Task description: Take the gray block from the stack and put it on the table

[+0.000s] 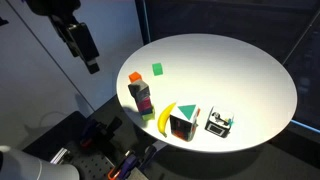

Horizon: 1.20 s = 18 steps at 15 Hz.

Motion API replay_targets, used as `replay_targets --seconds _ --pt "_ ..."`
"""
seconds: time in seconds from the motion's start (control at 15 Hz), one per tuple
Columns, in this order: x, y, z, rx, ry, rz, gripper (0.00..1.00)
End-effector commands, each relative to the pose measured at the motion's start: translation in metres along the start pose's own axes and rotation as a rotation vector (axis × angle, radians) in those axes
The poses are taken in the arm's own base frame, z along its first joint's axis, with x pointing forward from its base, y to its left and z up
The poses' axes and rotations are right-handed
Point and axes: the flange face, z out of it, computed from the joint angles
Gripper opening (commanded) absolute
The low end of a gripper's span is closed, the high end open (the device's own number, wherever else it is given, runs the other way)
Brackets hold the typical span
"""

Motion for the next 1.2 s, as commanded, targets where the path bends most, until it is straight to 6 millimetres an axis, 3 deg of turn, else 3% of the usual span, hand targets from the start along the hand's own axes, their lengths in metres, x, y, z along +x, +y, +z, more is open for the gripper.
replay_targets --seconds 0.0,0.33,0.53,0.8,1.13 --pt "0.0 0.0 -0.001 0.0 -0.001 0.0 1.0" --pt "0.0 0.0 -0.001 0.0 -0.001 0.0 1.0" --pt "0.011 -0.002 -0.002 -0.003 0.018 -0.001 1.0" --pt "0.034 -0.005 -0.007 0.012 0.069 -0.007 1.0" --pt "0.078 -0.018 -0.02 0.036 0.132 -0.025 1.0"
